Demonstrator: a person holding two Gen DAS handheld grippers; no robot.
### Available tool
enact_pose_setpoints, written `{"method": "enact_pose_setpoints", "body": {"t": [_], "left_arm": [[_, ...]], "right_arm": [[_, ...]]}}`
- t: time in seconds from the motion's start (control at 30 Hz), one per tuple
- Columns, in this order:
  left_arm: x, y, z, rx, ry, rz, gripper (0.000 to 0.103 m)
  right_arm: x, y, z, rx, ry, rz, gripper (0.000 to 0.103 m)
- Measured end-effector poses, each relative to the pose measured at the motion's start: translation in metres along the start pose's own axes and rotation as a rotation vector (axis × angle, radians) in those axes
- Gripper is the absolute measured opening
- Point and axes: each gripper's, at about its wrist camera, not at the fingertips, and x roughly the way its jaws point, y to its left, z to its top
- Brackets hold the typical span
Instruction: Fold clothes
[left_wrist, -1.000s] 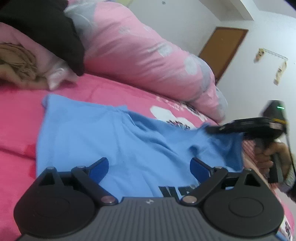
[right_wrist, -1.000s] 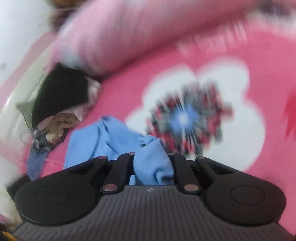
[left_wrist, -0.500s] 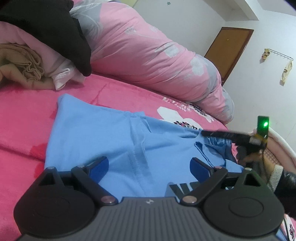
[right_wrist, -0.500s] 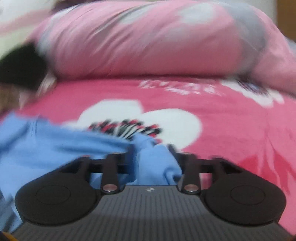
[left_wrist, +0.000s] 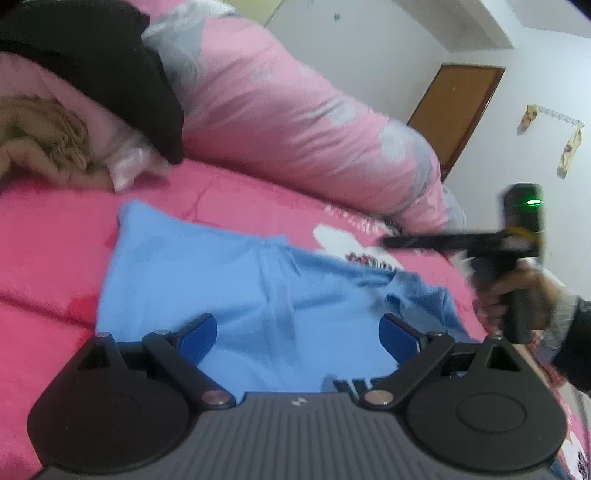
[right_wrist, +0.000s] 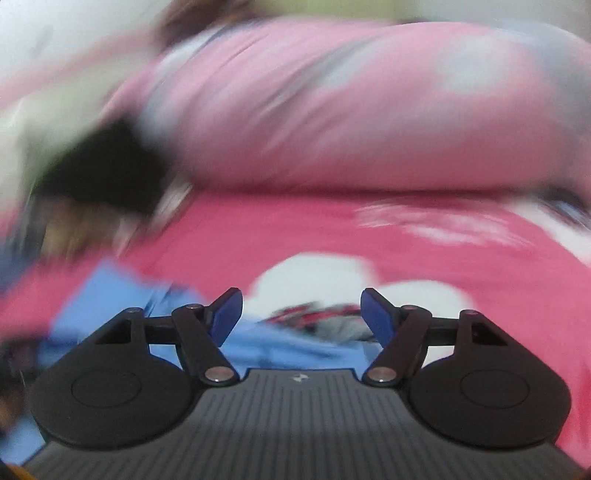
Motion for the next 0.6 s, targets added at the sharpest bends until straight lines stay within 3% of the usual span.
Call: {"method": "enact_pose_setpoints", "body": {"t": [0.1,0.17,0.3,0.37,0.43,0.6], "left_arm": [[-0.012,-0.002,0.004,0.004,-0.075,-0.020,0.095],[-0.015,-0.003,0.005,0.014,-0.100,0.007,0.095],[-0.006,-0.001,0.007,-0.006,-0.038,0.035,0.095],[-0.001,0.003,0.007,-0.021,-0.007,0.051,0.095],[-0.002,0.006,0.007,-0.037,-0.005,0.055,0.095],[0.000,0.006,0.006,-0.029,-0.003,0.064,0.095]], "right_arm": [[0.046,0.029,0.008,-0.135,0.100,0.043,0.058],[0.069,0.034,0.013,-0.143,0.144,0.064,0.048],[0.078,0.041,0.013,-0.176,0.193,0.094,0.043],[0.074,0.043,0.015,-0.186,0.212,0.123,0.015],[0.070,0.048,0.017,-0.218,0.229,0.144,0.005],[0.075,0.063,0.015,-0.295,0.151,0.038,0.002]]}}
